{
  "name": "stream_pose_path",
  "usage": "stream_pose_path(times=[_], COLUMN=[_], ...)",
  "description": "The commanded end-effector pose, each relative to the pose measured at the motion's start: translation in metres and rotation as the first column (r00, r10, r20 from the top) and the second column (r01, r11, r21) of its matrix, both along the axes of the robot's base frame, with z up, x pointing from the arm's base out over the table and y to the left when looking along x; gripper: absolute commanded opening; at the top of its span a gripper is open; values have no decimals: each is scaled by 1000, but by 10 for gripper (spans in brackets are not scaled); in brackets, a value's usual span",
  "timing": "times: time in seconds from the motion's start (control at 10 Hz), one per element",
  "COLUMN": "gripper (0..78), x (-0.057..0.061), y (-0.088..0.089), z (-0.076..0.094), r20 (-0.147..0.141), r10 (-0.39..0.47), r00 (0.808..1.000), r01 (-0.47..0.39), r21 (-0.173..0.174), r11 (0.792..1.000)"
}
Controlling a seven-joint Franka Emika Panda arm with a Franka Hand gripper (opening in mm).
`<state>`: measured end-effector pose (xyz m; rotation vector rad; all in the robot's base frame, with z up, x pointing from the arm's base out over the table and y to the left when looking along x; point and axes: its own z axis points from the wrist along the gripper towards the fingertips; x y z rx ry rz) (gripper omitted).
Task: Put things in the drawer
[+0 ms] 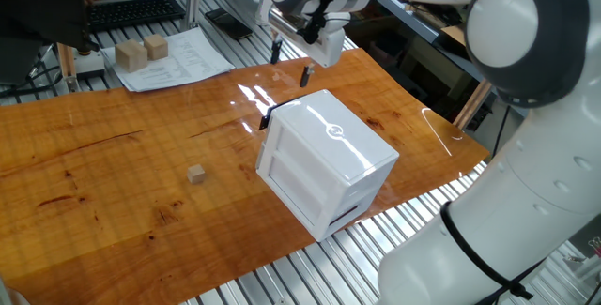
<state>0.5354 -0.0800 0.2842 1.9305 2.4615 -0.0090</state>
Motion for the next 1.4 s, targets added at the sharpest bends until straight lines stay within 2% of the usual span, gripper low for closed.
stream_pose_path(times=[0.1, 0.2, 0.4, 0.7, 1.4], gripper=[774, 774, 774, 774, 774], x=[15, 15, 18, 18, 21], y=[7, 8, 11, 11, 14], z=[-5, -8, -16, -18, -34], r20=[-4, -4, -4, -6, 3], r10=[54, 65, 57, 51, 52], r00=[999, 998, 998, 999, 999], r01=[-54, -65, -57, -51, -52], r21=[13, 17, 3, 15, 10], r11=[998, 998, 998, 999, 999])
